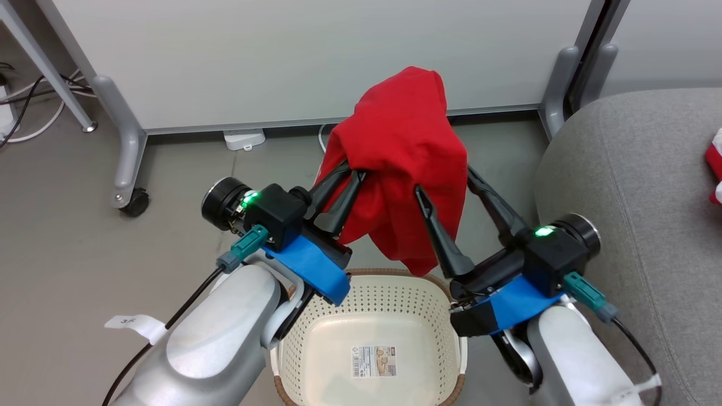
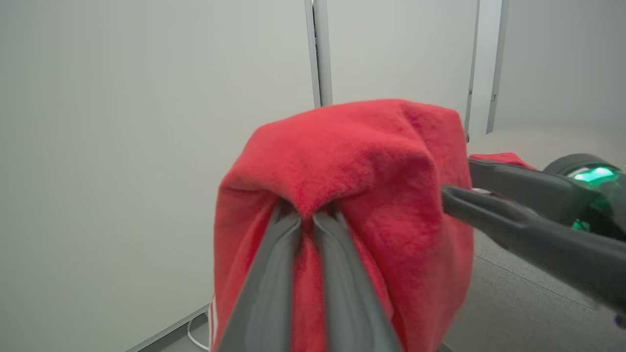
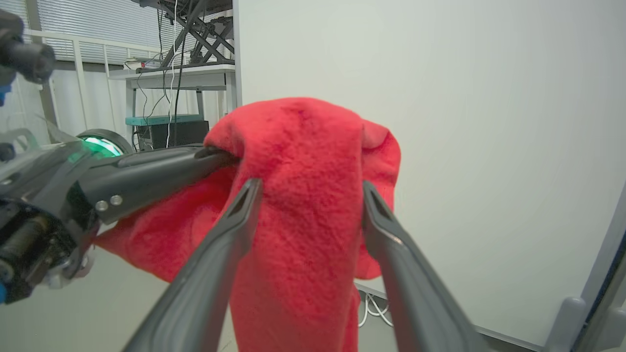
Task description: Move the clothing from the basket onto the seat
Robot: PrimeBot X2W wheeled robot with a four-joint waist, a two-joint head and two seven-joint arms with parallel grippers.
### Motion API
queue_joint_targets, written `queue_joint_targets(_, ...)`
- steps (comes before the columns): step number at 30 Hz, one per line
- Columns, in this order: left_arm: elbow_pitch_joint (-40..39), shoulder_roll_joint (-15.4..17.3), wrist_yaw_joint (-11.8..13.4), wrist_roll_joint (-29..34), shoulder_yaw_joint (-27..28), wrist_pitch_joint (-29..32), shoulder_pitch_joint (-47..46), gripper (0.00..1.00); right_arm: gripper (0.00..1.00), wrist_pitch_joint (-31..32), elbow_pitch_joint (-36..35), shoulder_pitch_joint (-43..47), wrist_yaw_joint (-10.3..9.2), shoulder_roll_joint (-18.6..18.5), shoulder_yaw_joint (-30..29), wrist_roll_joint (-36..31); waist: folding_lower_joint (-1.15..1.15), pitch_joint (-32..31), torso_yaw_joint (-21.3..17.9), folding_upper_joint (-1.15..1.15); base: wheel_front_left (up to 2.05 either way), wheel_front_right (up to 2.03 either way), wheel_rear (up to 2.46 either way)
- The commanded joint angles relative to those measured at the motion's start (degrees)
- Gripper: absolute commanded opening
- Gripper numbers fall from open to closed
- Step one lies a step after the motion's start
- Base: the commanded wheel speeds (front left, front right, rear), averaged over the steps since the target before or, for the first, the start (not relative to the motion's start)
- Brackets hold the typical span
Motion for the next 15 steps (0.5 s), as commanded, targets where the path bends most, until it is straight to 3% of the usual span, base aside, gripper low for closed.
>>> queue_joint_targets(1,-0.27,-0.20,0.01,0.44,-0.19,-0.14,-1.07,0.00,1.00,-0.03,1.18,-1.33,0.03,-0.10,0.68,0.43,0.00,0.30,0.31,0.00,0.00,0.00,0.00)
queue_joint_targets(10,-0.05,-1.49,-0.46,0.78,-1.69,-0.22,-2.08,0.00,1.00,-0.03,7.59,-5.79,0.03,-0.10,5.16,4.06,0.00,0.80,1.52,0.00,0.00,0.00,0.00)
queue_joint_targets(11,-0.01,-1.60,-0.51,0.79,-1.77,-0.24,-2.15,0.00,0.78,-0.03,8.17,-5.79,0.03,-0.10,5.52,4.57,0.00,0.77,1.61,0.00,0.00,0.00,0.00)
queue_joint_targets(12,0.03,-1.67,-0.54,0.80,-1.84,-0.25,-2.17,0.00,0.31,-0.03,8.57,-5.96,0.03,-0.10,5.74,5.00,0.00,0.75,1.67,0.00,0.00,0.00,0.00)
queue_joint_targets(13,0.04,-1.74,-0.52,0.81,-1.91,-0.27,-2.18,0.00,0.00,-0.03,8.76,-6.14,0.03,-0.10,5.93,5.30,0.00,0.73,1.72,0.00,0.00,0.00,0.00)
queue_joint_targets(15,0.14,-1.76,-0.49,0.79,-1.94,-0.30,-2.13,0.00,0.00,-0.03,9.11,-6.28,0.03,-0.10,6.24,5.75,0.00,0.68,1.75,0.00,0.00,0.00,0.00)
